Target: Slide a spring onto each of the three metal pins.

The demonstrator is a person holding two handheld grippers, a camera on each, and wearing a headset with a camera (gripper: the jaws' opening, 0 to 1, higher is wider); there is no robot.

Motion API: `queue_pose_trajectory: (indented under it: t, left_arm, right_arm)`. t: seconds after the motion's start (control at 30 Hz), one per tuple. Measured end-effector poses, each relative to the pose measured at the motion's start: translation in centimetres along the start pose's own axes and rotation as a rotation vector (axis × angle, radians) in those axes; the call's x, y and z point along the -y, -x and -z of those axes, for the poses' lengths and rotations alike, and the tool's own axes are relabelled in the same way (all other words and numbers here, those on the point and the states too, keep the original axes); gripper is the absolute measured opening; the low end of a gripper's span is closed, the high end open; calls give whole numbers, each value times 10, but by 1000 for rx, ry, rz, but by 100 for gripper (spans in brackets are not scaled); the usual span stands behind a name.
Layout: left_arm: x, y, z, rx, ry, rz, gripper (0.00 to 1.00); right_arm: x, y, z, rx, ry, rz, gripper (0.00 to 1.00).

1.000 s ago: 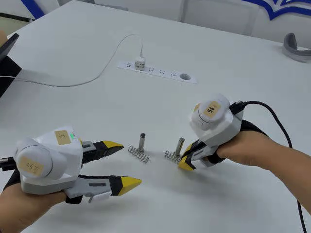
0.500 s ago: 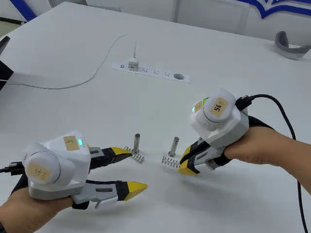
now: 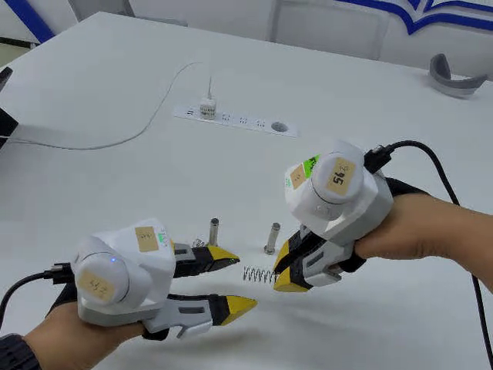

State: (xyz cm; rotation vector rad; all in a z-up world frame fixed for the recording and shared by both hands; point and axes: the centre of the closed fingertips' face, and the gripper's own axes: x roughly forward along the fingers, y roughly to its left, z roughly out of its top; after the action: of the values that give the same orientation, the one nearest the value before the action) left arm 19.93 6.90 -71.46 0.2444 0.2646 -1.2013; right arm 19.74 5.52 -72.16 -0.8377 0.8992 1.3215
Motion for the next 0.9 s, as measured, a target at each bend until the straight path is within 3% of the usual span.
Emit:
queue_pose_trajectory:
  t: [0.27, 0.5, 0.9]
  left_arm:
    - [6, -5, -1, 4, -49, 15, 21]
    - [4, -5, -1, 7, -64, 6, 15]
    - [0, -6, -2, 12, -60, -4, 11]
  right_arm:
    - [-5, 2, 0, -27, 31, -19, 12]
    - [-7, 4, 0, -35, 35, -23, 12]
    - [-6, 18, -11, 8, 32, -6, 12]
